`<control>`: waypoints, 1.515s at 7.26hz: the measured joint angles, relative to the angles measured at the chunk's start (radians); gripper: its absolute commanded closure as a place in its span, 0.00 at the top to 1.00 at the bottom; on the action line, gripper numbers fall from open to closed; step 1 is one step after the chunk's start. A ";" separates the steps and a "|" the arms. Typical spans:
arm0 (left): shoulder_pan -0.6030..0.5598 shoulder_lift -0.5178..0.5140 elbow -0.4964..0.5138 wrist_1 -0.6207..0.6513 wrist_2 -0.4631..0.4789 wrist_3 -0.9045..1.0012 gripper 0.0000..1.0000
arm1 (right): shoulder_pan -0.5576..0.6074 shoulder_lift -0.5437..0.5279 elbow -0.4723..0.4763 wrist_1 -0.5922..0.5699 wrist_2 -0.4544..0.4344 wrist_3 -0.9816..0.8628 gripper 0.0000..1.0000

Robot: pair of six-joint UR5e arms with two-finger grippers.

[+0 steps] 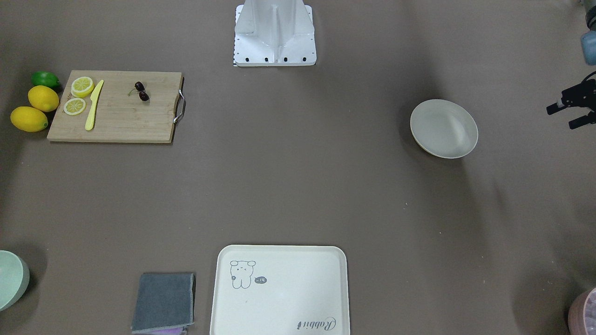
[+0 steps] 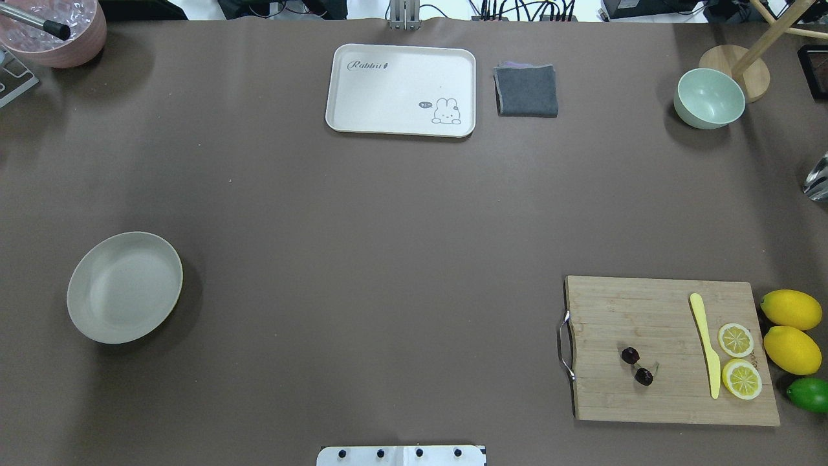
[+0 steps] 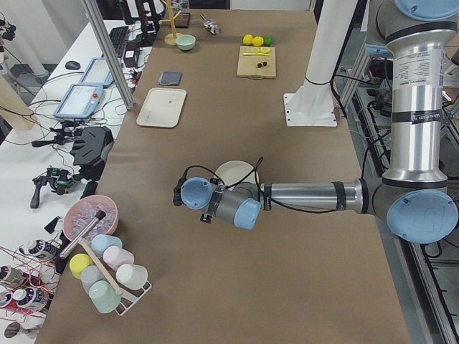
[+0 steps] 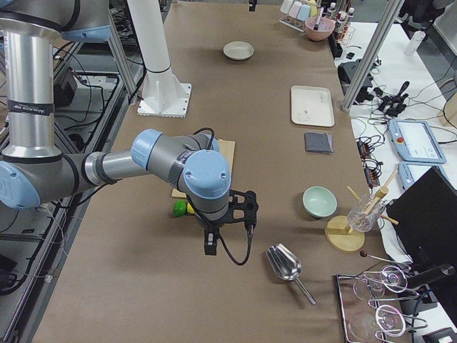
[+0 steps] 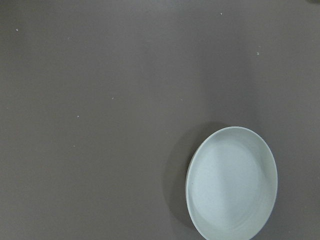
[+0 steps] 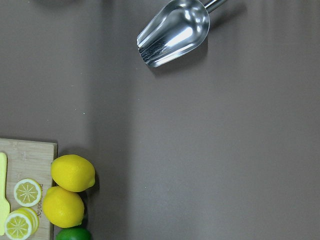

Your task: Place red cherry on plate

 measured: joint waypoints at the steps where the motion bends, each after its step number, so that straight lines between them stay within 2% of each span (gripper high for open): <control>1: 0.045 -0.002 0.034 -0.147 0.029 -0.129 0.98 | 0.000 0.001 0.000 0.000 0.000 0.000 1.00; 3: 0.142 -0.003 0.071 -0.369 0.101 -0.353 0.98 | 0.000 0.001 0.000 0.000 0.000 -0.001 1.00; 5: 0.238 -0.012 0.103 -0.535 0.184 -0.515 0.97 | 0.000 0.000 0.000 0.000 0.000 -0.001 1.00; 9: 0.314 -0.018 0.180 -0.700 0.251 -0.606 0.96 | 0.001 -0.004 -0.001 0.000 -0.001 -0.002 1.00; 10: 0.350 -0.018 0.191 -0.757 0.282 -0.661 0.94 | 0.002 -0.005 0.000 0.000 0.000 -0.002 1.00; 11: 0.387 -0.019 0.193 -0.816 0.313 -0.730 0.87 | 0.003 -0.006 -0.001 0.000 0.000 -0.002 1.00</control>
